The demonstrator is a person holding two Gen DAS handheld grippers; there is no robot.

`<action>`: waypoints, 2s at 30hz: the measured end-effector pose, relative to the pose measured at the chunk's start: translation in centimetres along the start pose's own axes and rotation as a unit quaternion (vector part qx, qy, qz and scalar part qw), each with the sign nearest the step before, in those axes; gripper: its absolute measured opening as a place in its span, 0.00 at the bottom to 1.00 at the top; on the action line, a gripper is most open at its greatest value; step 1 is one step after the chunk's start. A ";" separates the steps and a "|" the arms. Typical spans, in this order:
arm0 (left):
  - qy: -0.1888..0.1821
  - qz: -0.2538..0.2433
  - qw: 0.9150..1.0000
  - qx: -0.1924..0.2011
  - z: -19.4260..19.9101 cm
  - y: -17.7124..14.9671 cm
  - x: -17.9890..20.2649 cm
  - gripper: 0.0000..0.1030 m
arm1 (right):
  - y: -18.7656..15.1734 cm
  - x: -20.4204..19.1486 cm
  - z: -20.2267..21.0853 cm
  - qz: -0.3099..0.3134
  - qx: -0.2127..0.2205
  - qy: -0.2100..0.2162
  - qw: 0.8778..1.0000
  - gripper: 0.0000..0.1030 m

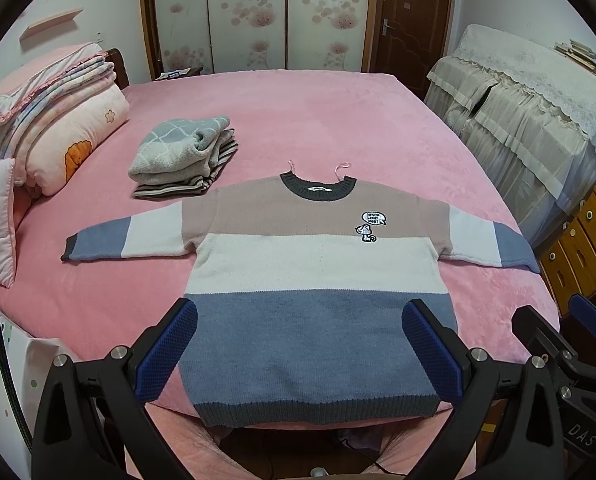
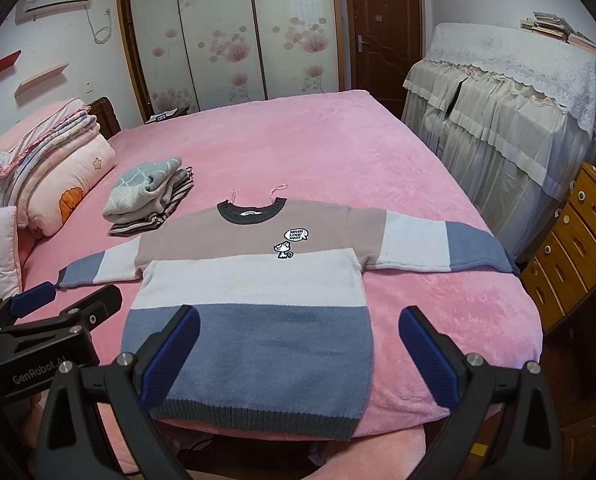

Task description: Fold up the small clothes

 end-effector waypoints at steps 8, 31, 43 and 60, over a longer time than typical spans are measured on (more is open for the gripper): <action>0.002 -0.004 1.000 0.000 0.2 -0.1 0.3 0.99 | 0.0 -0.1 0.1 -0.002 0.000 0.003 1.000 0.97; 0.021 0.008 1.000 0.016 0.8 2.2 1.0 0.99 | 1.1 1.3 1.5 0.018 0.032 0.005 0.999 0.97; -0.030 -0.016 0.998 0.055 1.7 5.5 3.5 0.99 | 4.4 3.6 2.7 0.017 0.071 -0.013 0.997 0.97; -0.128 -0.084 0.986 0.065 -8.7 12.3 20.6 0.99 | 6.7 26.3 -2.8 -0.114 0.056 -0.185 0.975 0.96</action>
Point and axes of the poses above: each gripper's, at about its wrist camera, not at the fingertips, and z roughly against the way its jaws point, x to its right, y to its top, the point moved 2 cm from there along -z, roughly the way its jaws point, and after that the axes turned 5 degrees about y, right-handed, at the moved point
